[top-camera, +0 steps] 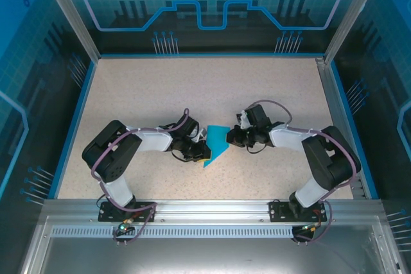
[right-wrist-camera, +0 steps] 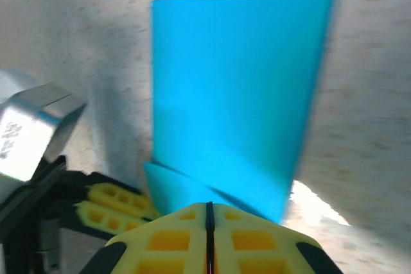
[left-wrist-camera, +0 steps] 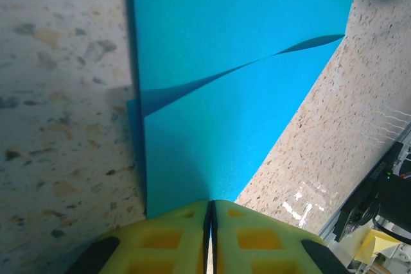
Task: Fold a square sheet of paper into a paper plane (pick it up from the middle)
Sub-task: Third fold the triangle at the center of the table.
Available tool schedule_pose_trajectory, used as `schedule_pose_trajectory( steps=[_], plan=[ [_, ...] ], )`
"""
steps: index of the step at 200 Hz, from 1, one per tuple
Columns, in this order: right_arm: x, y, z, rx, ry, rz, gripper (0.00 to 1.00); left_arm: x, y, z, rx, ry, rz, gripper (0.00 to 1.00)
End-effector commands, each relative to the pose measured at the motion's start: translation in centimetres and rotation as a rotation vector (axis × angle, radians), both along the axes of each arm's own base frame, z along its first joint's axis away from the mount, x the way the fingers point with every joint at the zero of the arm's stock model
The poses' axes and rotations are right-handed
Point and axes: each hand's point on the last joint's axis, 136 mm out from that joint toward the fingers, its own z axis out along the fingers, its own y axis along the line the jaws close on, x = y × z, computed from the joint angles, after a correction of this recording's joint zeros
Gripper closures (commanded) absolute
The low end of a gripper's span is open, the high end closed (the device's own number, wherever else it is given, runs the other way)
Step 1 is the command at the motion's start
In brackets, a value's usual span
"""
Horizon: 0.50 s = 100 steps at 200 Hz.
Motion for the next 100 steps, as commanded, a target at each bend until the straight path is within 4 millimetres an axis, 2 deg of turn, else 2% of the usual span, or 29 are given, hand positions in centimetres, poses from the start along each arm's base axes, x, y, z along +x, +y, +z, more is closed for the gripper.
schedule_pose_trajectory(
  steps=[1,22,79,100],
  plan=[
    [-1.3,2.1,0.0,-0.031,0.011,0.078,0.91,-2.6,3.3,-4.0,0.177,0.097,0.010,0.87],
    [-1.7,2.7,-1.8,-0.053,0.052,0.095,0.92,-2.3,2.9,-3.7,0.157,0.095,0.015,0.87],
    [-2.4,1.0,-5.1,-0.085,0.118,0.050,0.93,-2.0,2.6,-3.3,0.156,0.086,0.007,0.86],
    [-2.4,0.3,-5.6,-0.084,0.135,0.030,0.93,-1.7,2.2,-2.2,0.126,0.077,0.011,0.84]
  ],
)
